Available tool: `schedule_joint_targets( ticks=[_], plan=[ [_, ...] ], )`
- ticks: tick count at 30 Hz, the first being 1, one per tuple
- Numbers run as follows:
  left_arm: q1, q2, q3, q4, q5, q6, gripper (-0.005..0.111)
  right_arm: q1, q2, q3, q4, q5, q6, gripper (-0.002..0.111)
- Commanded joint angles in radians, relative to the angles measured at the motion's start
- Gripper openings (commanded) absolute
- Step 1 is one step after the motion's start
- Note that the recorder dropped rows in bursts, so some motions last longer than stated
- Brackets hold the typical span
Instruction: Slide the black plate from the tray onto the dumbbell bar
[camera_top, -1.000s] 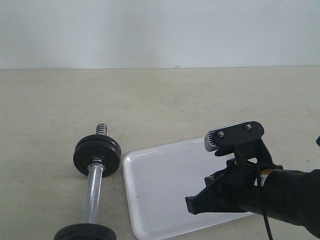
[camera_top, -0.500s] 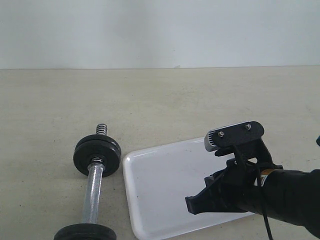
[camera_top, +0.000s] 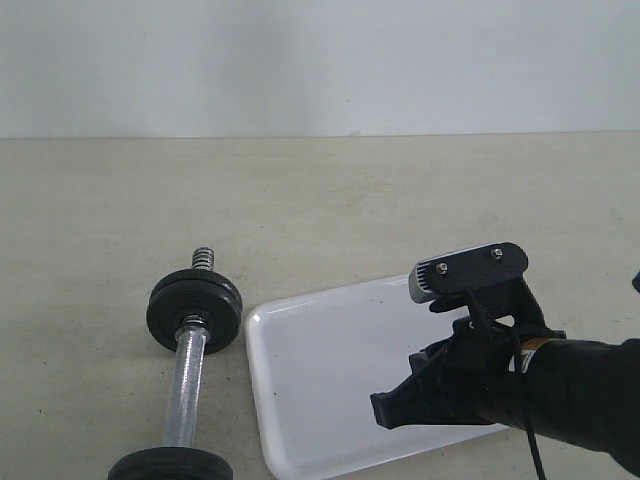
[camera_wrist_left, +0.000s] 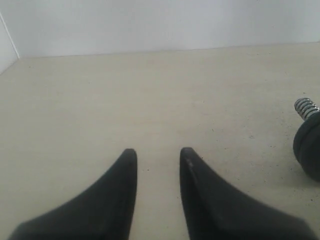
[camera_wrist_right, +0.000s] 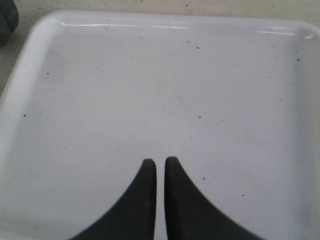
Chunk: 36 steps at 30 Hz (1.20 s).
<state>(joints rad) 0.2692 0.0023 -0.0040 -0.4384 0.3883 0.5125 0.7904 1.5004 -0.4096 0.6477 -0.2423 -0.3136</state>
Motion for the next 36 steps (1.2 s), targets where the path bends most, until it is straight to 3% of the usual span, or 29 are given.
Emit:
schedule_joint_targets(
  ticks=[1, 13, 17, 19, 24, 30, 36],
  plan=[
    [0.004, -0.002, 0.004, -0.013, 0.001, 0.005, 0.027, -0.003, -0.003, 0.003, -0.005, -0.008, -0.002, 0.001],
    [0.004, -0.002, 0.004, -0.033, 0.01, 0.024, 0.027, -0.003, -0.003, 0.003, -0.005, -0.008, -0.002, 0.001],
    [0.004, -0.002, 0.004, -0.307, 0.07, 0.279, 0.027, -0.003, -0.003, 0.003, -0.005, -0.008, -0.002, 0.001],
    [0.004, -0.002, 0.004, -0.364, 0.095, 0.408, 0.027, -0.003, -0.003, 0.003, -0.005, -0.008, -0.002, 0.001],
    [0.004, -0.002, 0.004, -0.252, 0.069, 0.461, 0.027, -0.003, -0.003, 0.003, -0.005, -0.008, -0.002, 0.001],
    [0.004, -0.002, 0.004, 0.04, -0.023, 0.461, 0.027, -0.003, -0.003, 0.003, -0.005, -0.008, -0.002, 0.001],
    [0.004, -0.002, 0.004, 0.062, -0.071, 0.461, 0.027, -0.003, -0.003, 0.003, -0.005, -0.008, -0.002, 0.001]
  ],
)
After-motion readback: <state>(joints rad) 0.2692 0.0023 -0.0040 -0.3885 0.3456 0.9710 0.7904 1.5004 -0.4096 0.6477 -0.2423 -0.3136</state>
